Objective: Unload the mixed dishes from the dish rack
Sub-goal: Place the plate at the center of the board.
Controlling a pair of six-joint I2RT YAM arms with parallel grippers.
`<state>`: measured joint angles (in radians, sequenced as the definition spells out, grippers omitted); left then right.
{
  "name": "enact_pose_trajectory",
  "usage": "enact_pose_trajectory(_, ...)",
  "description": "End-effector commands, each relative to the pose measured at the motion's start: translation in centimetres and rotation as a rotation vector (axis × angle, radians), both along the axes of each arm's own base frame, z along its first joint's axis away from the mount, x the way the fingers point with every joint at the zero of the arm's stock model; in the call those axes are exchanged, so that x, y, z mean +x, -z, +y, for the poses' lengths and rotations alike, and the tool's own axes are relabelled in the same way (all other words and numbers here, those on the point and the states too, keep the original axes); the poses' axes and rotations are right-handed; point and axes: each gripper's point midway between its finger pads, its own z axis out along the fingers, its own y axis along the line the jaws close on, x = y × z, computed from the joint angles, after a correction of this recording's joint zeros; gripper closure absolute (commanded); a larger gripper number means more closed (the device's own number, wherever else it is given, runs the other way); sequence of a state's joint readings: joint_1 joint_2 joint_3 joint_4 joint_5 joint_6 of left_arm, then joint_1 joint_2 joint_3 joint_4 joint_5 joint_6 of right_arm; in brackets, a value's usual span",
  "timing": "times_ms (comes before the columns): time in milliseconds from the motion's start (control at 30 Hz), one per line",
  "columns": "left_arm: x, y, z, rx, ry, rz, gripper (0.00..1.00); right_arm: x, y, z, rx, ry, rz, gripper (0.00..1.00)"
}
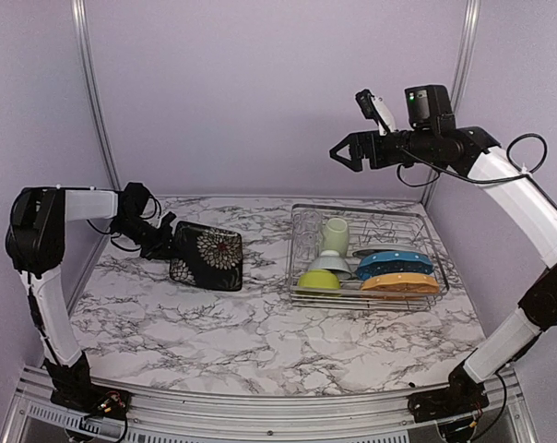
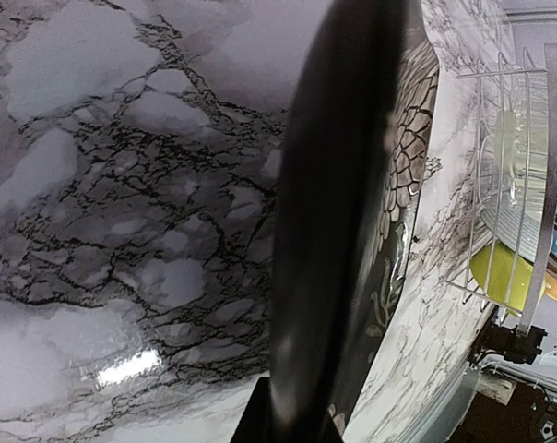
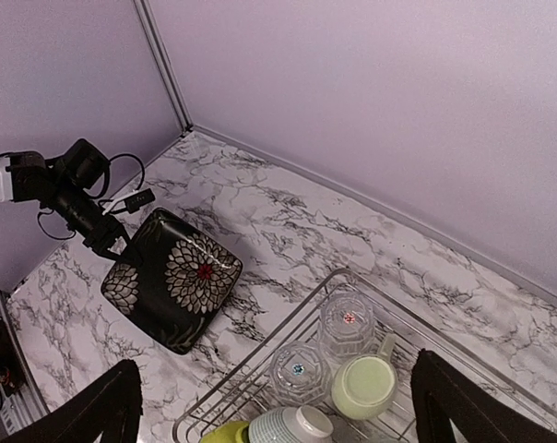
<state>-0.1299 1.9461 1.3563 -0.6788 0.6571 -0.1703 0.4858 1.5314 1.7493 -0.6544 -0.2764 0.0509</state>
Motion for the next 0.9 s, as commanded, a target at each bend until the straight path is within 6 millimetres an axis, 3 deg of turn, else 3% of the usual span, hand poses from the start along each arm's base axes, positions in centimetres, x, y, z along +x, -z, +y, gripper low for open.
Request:
enact_pose_trajectory(0, 1.1, -0.7, -1.3, -0.079, 0.080, -0.025, 1.00, -0.2, 1.0, 0.2, -0.028, -0.027, 0.028, 0.02)
enact_pose_trajectory(200, 1.6, 2.1, -0.5, -0.046, 0.081, 0.042, 1.00, -0.1, 1.7, 0.3, -0.043, -0.032, 0.043, 0.02)
enact_pose_trajectory(433, 2.2, 3.9, -0.4, -0.031, 0.086, 0.073, 1.00, 0.4, 2.8, 0.5, -0.063, -0.037, 0.062, 0.02)
enact_pose_trajectory(867, 1.9, 6.0, -3.6, -0.007, 0.144, 0.107, 1.00, 1.4, 3.6, 0.7, -0.077, -0.035, 0.085, 0.02)
